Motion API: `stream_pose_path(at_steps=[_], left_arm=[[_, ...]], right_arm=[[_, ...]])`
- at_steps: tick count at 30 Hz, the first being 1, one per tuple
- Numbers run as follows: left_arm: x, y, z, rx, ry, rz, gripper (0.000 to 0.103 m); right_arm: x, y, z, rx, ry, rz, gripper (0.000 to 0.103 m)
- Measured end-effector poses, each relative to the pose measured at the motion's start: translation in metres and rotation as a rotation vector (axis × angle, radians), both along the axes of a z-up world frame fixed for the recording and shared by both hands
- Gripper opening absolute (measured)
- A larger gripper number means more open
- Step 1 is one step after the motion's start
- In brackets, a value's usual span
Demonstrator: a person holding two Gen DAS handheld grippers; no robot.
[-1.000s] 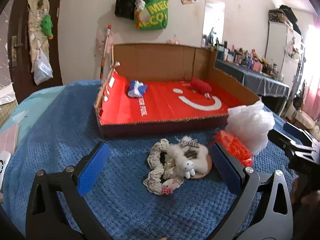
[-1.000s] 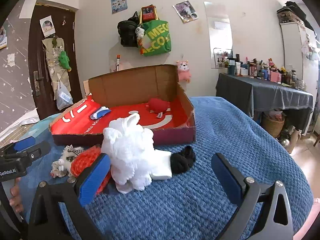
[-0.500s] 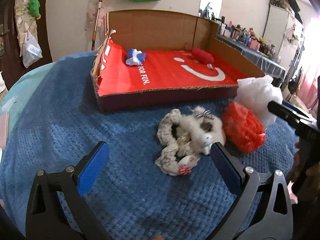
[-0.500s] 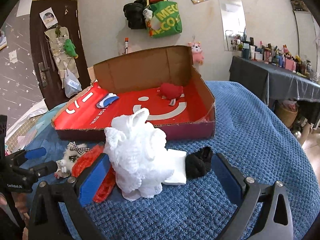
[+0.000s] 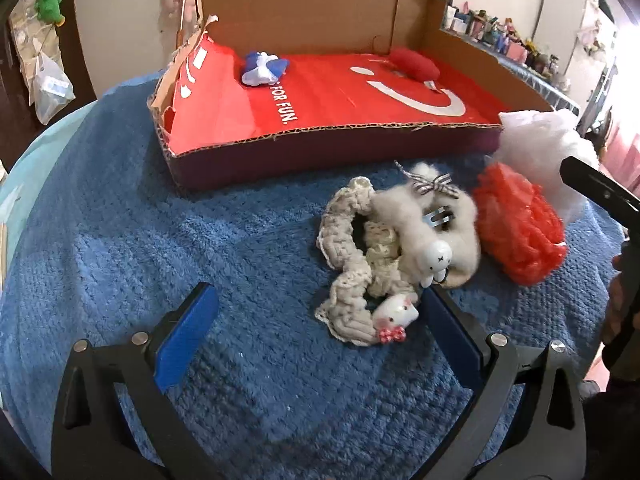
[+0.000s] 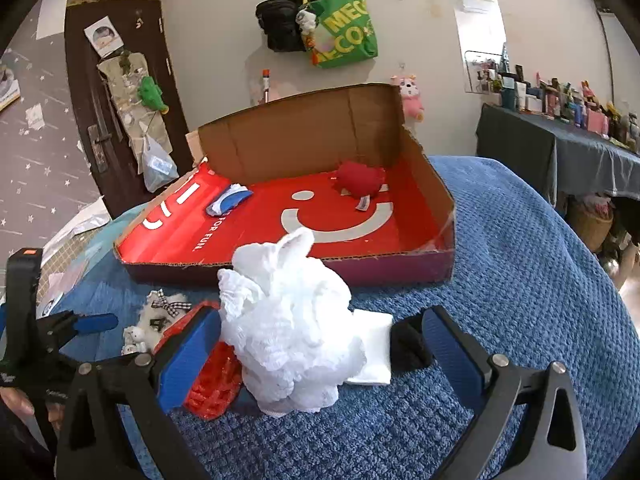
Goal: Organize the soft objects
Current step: 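Grasp the cream knitted scrunchie with the left tool while the right tool grasps the white mesh puff, then carry the scrunchie with the left tool while the right tool carries the white puff into the box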
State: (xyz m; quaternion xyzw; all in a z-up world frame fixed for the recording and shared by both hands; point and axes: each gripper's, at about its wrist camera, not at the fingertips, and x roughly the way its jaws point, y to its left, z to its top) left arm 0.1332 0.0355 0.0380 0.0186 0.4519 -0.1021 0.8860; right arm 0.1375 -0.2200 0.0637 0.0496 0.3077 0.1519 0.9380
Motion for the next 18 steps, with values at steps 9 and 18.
stream_pose_path(at_steps=[9,18], left_arm=[[0.009,-0.004,0.002,-0.04,-0.029,-0.039,0.068],[0.004,0.0,0.01,-0.075,-0.049,-0.067,0.03]], right_arm=[[0.01,0.002,-0.006,0.072,0.044,0.074,0.069],[0.002,-0.001,0.003,0.113,-0.004,0.103,0.053]])
